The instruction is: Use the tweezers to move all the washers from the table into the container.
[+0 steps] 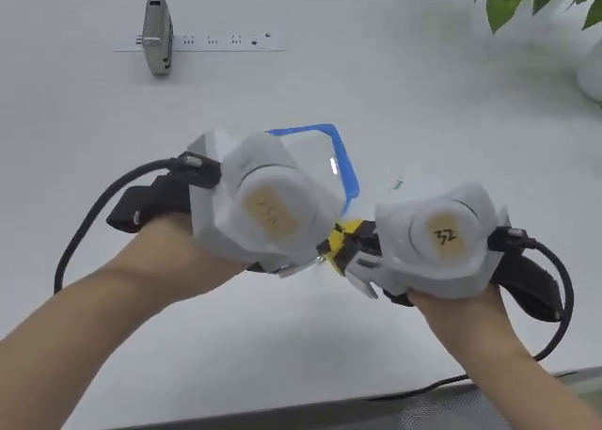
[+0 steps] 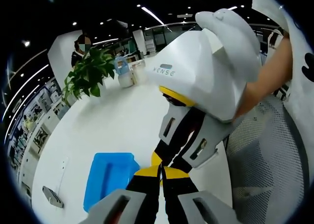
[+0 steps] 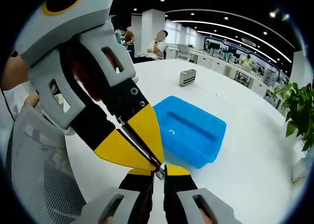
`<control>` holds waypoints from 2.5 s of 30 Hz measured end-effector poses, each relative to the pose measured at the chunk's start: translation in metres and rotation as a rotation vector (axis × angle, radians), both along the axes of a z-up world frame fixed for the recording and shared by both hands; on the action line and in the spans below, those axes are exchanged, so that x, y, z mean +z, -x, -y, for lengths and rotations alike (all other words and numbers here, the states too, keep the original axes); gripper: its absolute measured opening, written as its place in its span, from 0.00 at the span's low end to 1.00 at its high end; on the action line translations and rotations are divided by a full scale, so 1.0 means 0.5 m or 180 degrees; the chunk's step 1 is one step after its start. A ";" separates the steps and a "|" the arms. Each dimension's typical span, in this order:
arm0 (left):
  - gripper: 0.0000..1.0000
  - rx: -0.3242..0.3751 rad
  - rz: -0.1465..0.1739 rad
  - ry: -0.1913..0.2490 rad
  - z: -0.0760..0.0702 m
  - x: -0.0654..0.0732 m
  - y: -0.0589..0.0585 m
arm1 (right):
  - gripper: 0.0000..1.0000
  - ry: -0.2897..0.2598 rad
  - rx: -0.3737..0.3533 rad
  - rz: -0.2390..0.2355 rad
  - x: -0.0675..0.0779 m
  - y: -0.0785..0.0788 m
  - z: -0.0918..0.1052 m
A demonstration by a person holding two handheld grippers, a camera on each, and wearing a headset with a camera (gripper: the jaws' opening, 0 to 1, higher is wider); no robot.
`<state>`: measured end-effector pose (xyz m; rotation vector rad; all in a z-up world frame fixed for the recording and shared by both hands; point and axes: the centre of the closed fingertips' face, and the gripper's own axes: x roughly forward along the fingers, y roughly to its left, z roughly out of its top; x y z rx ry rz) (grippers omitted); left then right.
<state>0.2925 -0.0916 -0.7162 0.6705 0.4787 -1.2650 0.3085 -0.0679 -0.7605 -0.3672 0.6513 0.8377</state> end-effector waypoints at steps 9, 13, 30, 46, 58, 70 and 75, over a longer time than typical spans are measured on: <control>0.00 0.0119 -0.0027 0.0281 -0.013 0.046 0.002 | 0.02 0.0004 0.0177 0.0125 0.047 0.008 -0.011; 0.00 0.0268 0.0001 0.0434 -0.028 0.077 -0.003 | 0.02 -0.0062 0.0240 0.0180 0.074 0.005 -0.025; 0.44 0.1382 -0.0192 0.0916 -0.168 0.118 -0.036 | 0.02 -0.0072 0.0363 0.0434 0.155 -0.064 -0.053; 0.94 0.2323 -0.0310 0.1197 -0.255 0.088 0.012 | 0.02 -0.0083 0.0156 0.0117 0.078 -0.152 -0.062; 0.99 0.2526 -0.0137 0.0979 -0.290 0.085 0.026 | 0.02 0.0082 0.0174 -0.0133 -0.001 -0.163 -0.075; 0.99 0.2693 -0.0117 0.0944 -0.324 0.081 0.041 | 0.04 0.0126 0.0147 -0.0141 -0.004 -0.157 -0.071; 0.99 0.2688 -0.0091 0.0970 -0.327 0.092 0.049 | 0.04 0.0012 0.0045 0.0038 0.046 -0.157 -0.061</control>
